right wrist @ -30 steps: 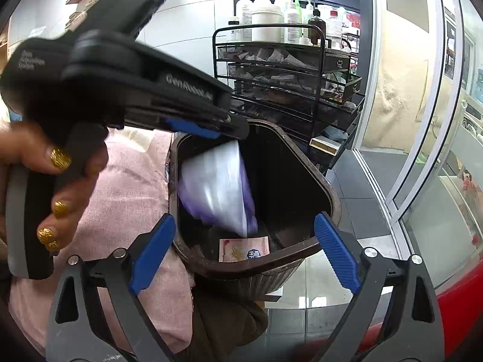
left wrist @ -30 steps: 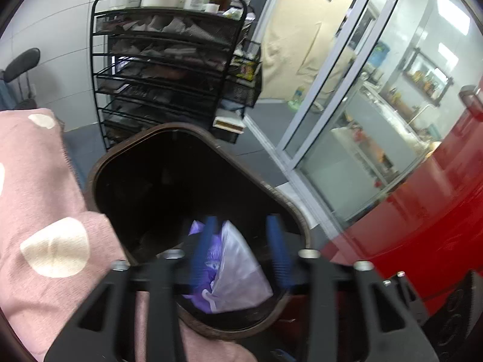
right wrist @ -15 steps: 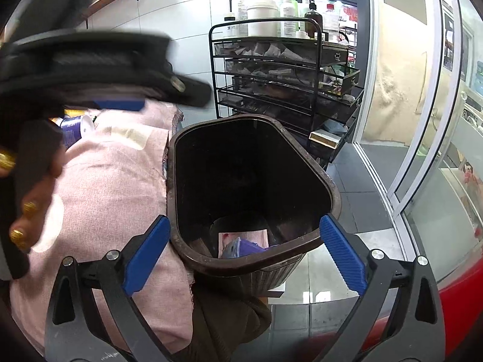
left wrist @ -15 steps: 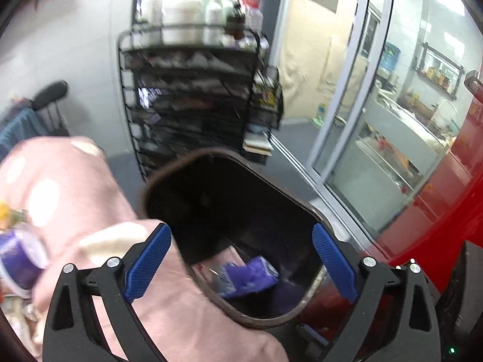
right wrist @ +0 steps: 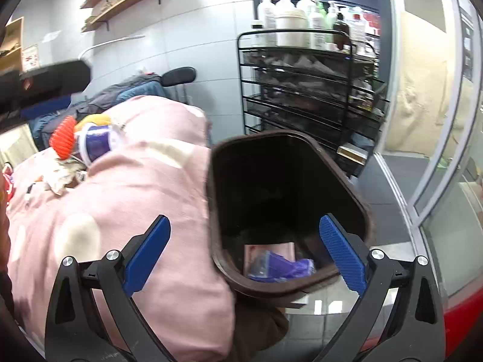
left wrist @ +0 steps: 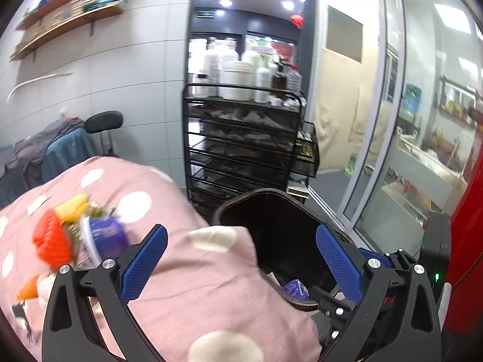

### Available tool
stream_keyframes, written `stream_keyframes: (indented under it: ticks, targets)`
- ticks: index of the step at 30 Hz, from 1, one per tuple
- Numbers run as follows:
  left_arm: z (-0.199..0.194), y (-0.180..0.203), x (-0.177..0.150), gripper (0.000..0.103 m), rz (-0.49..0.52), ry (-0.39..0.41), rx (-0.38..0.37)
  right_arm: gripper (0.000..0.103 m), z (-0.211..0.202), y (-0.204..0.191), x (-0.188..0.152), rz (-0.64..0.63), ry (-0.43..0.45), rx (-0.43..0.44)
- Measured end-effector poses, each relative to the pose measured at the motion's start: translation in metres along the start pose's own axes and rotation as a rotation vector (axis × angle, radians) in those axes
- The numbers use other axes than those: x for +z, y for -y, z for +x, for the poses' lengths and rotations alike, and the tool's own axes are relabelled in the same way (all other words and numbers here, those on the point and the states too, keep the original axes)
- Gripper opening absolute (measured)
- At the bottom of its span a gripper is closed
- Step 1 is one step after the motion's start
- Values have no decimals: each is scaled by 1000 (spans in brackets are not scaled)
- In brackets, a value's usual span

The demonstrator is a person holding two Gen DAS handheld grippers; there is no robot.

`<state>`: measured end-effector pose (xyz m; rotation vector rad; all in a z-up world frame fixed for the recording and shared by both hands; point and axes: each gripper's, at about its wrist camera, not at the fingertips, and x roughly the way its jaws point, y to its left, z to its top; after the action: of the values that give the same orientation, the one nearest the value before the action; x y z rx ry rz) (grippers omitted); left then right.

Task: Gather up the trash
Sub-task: 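Move both tools back over the trash pile on the bed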

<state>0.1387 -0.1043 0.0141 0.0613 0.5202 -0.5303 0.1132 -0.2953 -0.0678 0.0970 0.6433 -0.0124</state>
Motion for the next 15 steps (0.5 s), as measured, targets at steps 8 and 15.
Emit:
stream_keyframes:
  ticks: [8, 15]
  targets:
    - [-34, -42, -22, 98, -75, 30, 131, 98, -2, -40, 21, -55, 35, 97]
    - [-57, -84, -38, 98, -151, 27, 235, 98, 5, -75, 39, -87, 26, 187]
